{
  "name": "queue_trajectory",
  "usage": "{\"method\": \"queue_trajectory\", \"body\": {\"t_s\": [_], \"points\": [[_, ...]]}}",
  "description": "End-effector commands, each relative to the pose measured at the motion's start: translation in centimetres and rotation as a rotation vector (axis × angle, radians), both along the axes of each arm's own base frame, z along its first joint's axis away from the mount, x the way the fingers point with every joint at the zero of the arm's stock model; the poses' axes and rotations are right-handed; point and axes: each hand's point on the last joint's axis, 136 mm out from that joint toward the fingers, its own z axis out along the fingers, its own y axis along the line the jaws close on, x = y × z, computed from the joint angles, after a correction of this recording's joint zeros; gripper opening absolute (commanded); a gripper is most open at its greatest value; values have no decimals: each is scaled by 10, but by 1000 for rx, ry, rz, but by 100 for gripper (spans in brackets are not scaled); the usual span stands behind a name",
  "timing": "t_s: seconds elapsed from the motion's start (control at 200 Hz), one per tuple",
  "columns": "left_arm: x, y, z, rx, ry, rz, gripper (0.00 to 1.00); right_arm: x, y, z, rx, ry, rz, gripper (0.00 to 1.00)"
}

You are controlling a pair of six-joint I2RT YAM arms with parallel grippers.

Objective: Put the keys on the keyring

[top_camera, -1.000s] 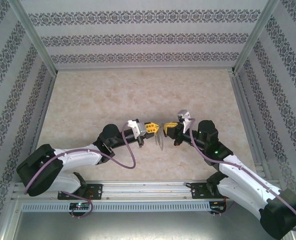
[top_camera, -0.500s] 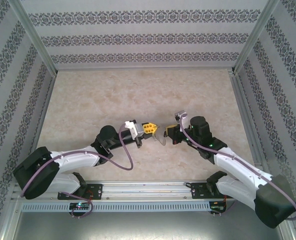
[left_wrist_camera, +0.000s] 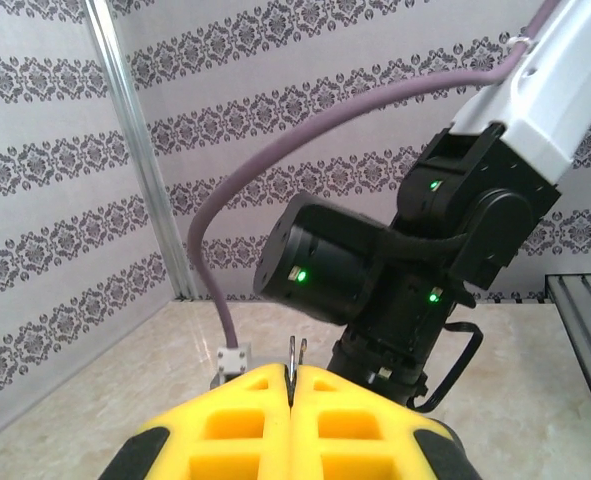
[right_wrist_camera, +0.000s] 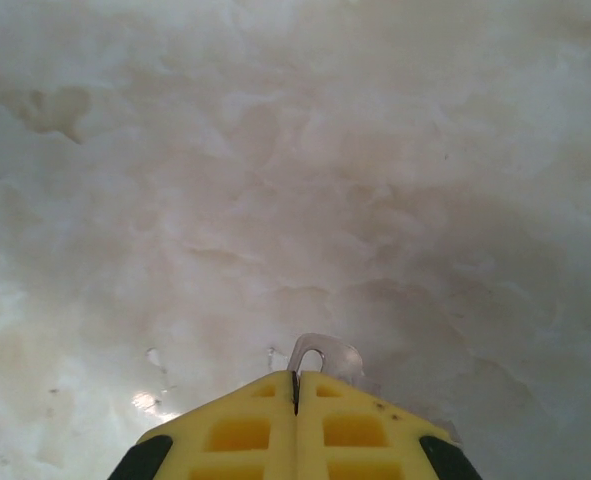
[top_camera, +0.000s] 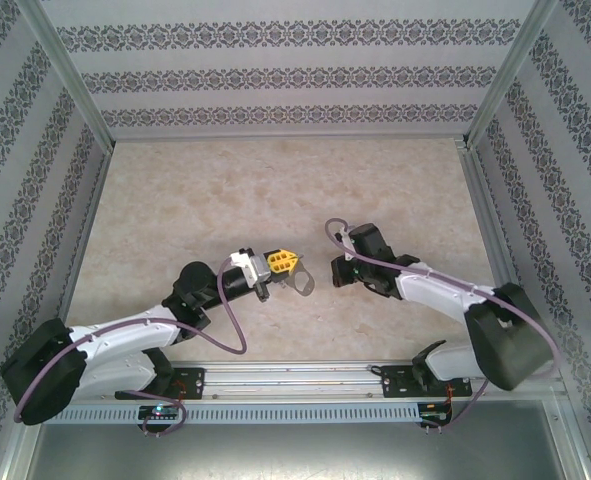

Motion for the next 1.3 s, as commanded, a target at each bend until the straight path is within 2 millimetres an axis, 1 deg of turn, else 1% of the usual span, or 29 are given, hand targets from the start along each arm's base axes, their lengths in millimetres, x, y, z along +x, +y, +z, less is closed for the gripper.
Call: {"method": "queue_trajectory", "body": {"t_s": [0.0, 0.215, 0.41, 0.49, 0.525, 0.625, 0.68, 0.794, 0.989, 1.144, 1.229, 1.294], "points": [[-6, 0, -1, 8, -19, -3, 0, 9, 5, -5, -38, 10, -20, 0], [-7, 0, 1, -2, -21, -6, 0, 15, 12, -23, -68, 44, -20, 0], [-8, 2, 2, -7, -24, -5, 0, 15, 11, -23, -65, 44, -29, 0], [-8, 2, 1, -5, -25, -4, 0, 15, 11, -22, -65, 39, -33, 9], [-8, 2, 2, -6, -25, -4, 0, 16, 11, -21, -62, 35, -36, 12], [-8, 2, 2, -7, -27, -6, 0, 16, 12, -19, -60, 35, -33, 13], [-7, 2, 2, -6, -28, -3, 0, 17, 13, -19, -57, 34, -34, 17], [-8, 2, 3, -7, -31, -5, 0, 17, 14, -19, -55, 37, -31, 18], [-7, 1, 3, -2, -34, -4, 0, 19, 15, -17, -50, 33, -32, 19], [-7, 1, 1, 0, -34, -2, 0, 19, 17, -20, -51, 44, -28, 18], [-6, 1, 1, 2, -38, 1, 0, 20, 17, -22, -55, 48, -27, 15], [-7, 1, 1, 1, -38, -1, 0, 20, 17, -23, -56, 52, -26, 15]]}}
